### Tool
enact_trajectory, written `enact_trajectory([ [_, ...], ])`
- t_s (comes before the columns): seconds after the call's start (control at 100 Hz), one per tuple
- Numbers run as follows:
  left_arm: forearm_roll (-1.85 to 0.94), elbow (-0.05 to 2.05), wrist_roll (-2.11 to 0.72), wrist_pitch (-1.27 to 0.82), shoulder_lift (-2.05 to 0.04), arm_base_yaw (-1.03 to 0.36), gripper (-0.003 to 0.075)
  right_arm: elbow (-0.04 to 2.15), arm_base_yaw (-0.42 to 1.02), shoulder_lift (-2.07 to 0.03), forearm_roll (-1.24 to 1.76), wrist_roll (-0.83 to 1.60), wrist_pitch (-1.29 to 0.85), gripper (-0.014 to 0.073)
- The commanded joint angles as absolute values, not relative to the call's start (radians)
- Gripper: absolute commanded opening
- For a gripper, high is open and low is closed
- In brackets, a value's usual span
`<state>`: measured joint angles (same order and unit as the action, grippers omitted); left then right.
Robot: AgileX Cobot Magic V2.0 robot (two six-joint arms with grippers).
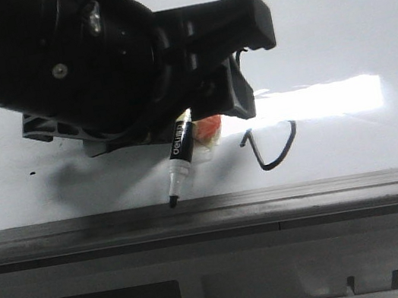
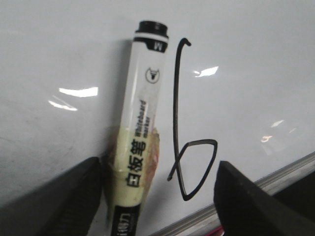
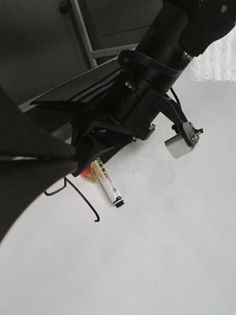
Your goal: Write number 6 on whiteboard
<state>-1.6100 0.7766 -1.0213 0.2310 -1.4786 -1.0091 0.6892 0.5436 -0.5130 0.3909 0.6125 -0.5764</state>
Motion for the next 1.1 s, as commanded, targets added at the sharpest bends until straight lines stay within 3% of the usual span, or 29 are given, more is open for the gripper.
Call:
enact_trajectory([
  [0.0,-1.634,0.762,-1.014,0.456,-1.506,-0.971,0.0542,0.713,0.538,-0.516,0.401,0.619,-0.491,-0.0061],
  [0.57,-1.369,0.826,-1.047,0.42,-1.167,-0.973,0.0527,0.713,0.538,-0.516,0.401,0.618,-0.465,-0.0061],
  [0.69,-1.369,0.817,-1.127,0.403,-1.087,-0.973,0.0406,0.713,0.538,-0.516,0.401,0.617,-0.434,-0.0061],
  [0.89,-1.393,0.712,-1.202,0.368,-0.914,-0.973,-0.0015,0.712,0.538,-0.504,0.401,0.586,-0.449,-0.0059],
  [1.09,-1.399,0.507,-1.204,0.368,-0.659,-0.973,-0.0019,0.627,0.538,-0.382,0.386,0.571,-0.349,-0.0043],
])
